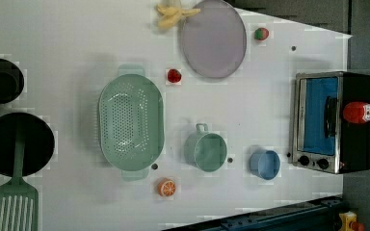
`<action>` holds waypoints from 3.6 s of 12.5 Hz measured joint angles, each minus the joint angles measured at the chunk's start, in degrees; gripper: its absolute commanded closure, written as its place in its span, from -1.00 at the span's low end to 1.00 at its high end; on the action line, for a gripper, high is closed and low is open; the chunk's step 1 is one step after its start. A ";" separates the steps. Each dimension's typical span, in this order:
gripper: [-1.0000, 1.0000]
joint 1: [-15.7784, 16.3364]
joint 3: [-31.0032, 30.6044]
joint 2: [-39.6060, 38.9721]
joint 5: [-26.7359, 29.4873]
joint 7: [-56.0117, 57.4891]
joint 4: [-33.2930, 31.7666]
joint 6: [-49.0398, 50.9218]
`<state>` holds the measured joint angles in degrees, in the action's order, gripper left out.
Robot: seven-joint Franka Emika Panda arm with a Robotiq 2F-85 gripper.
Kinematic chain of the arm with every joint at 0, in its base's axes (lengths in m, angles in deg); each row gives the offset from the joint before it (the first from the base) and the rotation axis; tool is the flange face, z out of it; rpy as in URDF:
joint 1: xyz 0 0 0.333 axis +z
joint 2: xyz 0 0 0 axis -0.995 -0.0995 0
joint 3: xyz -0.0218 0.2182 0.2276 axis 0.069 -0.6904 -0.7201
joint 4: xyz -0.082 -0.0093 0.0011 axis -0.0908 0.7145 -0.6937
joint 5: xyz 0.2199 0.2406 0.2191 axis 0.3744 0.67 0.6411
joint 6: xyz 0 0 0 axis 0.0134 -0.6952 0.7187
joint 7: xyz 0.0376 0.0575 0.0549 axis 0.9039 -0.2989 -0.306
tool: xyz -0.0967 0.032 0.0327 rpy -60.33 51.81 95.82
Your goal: Pick Ketchup from oven and place it on table.
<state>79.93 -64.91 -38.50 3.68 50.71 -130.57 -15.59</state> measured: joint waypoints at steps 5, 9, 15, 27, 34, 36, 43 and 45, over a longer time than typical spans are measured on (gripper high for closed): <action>-1.00 -2.38 6.87 -10.73 2.65 -0.29 1.90 -3.25; -1.00 -2.86 8.83 -21.37 8.74 -0.19 5.60 -3.30; -1.00 -2.70 7.43 -29.13 12.45 -0.55 5.60 -8.71; -0.26 -3.87 6.95 -28.26 13.69 -0.54 3.41 -10.76; -0.26 -0.22 6.00 -17.35 4.64 0.40 6.10 -1.75; -0.26 1.58 3.82 -12.99 3.05 0.40 8.06 3.39; -0.26 10.14 -12.58 -5.90 4.79 1.67 5.99 9.68; -0.26 11.56 -16.52 -6.13 4.64 1.68 1.45 7.36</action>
<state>91.50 -81.43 -44.63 8.32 52.38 -129.12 -8.23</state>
